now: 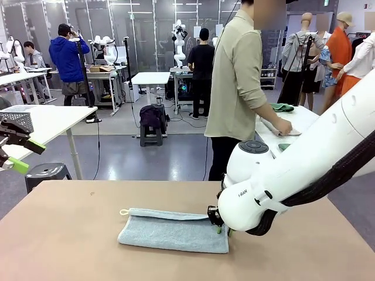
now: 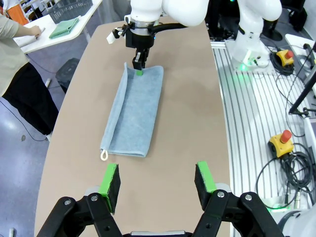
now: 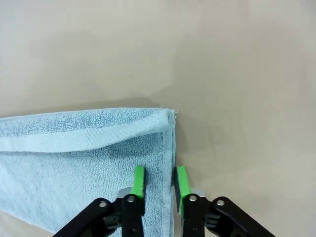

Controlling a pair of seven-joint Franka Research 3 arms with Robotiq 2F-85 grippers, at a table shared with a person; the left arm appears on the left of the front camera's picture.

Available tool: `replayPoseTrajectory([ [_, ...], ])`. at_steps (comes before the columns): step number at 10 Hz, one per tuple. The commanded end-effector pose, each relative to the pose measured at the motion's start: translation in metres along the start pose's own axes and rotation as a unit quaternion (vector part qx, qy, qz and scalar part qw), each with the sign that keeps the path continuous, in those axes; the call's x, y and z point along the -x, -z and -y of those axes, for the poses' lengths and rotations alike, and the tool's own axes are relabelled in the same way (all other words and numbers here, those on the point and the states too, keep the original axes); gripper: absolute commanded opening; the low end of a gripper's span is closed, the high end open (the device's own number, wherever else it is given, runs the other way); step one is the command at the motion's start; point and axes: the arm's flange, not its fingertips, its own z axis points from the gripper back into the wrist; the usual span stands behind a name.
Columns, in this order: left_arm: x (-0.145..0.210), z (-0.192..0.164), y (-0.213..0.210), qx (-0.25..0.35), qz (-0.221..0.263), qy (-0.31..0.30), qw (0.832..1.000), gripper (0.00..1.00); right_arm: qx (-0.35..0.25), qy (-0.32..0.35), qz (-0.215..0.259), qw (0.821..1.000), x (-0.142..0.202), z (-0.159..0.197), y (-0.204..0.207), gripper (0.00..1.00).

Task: Fold the towels and place them in the basket.
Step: When a person lays out a Towel with hook on the table, fold it in half twice.

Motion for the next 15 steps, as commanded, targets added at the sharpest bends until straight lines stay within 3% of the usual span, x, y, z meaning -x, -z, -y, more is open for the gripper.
replayPoseTrajectory([
  [1,-0.002,0.000,-0.001,0.002,0.014,0.010,1.000,0.77,0.010,0.027,0.009,1.000,0.008,-0.012,0.012,0.10],
  [2,-0.002,0.000,-0.001,0.002,0.014,0.010,1.000,0.77,0.011,0.027,0.008,1.000,0.008,-0.012,0.012,0.21],
  [3,-0.002,0.000,-0.001,0.002,0.014,0.010,1.000,0.77,0.014,0.026,0.007,1.000,0.008,-0.013,0.012,0.00],
  [11,-0.002,0.000,-0.001,0.002,0.014,0.010,1.000,0.77,0.003,0.000,-0.002,1.000,0.001,-0.004,0.000,0.03],
  [15,-0.002,0.000,-0.001,0.002,0.014,0.010,1.000,0.77,0.042,-0.055,-0.010,0.998,-0.025,0.016,-0.007,0.03],
])
